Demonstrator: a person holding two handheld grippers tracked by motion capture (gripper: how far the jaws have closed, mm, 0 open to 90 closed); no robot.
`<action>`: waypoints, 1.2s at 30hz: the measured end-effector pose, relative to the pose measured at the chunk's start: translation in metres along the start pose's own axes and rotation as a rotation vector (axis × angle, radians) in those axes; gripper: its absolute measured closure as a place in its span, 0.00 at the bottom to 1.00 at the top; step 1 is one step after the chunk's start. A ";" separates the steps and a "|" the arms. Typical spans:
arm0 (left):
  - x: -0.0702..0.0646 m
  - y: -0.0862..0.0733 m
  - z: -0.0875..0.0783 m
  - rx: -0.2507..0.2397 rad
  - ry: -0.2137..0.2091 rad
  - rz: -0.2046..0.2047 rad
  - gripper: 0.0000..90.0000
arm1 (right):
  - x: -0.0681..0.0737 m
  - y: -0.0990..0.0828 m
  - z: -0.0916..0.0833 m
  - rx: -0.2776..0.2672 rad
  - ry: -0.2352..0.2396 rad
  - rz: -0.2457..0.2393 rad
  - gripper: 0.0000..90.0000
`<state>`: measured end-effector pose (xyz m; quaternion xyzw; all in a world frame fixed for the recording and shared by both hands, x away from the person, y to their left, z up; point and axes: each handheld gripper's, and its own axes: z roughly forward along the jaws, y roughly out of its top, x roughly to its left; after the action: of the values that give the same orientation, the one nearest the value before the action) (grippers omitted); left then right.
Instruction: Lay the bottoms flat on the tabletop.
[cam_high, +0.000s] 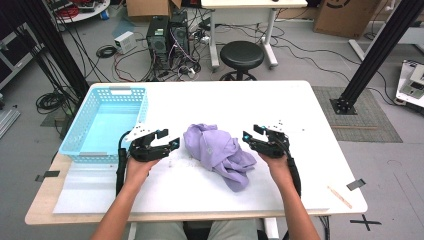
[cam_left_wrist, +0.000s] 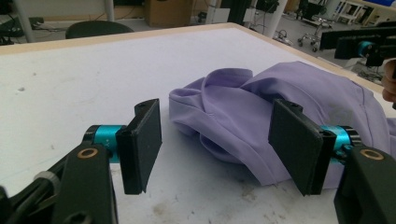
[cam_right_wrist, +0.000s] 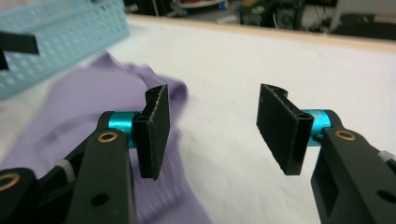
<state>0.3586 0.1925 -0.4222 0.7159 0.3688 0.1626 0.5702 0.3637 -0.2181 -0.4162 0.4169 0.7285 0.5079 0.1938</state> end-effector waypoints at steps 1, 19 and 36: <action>-0.001 0.000 0.003 0.003 -0.001 0.001 0.40 | -0.002 -0.004 -0.002 0.013 -0.003 0.004 0.50; -0.010 -0.005 0.054 0.166 0.067 0.059 0.95 | 0.017 -0.018 0.010 0.150 0.127 -0.047 0.49; -0.004 -0.011 0.022 0.109 0.116 0.035 0.96 | 0.016 -0.016 0.035 0.236 0.118 -0.057 1.00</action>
<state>0.3668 0.1754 -0.4379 0.7417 0.3969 0.1935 0.5048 0.3721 -0.1869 -0.4430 0.3853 0.8049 0.4366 0.1144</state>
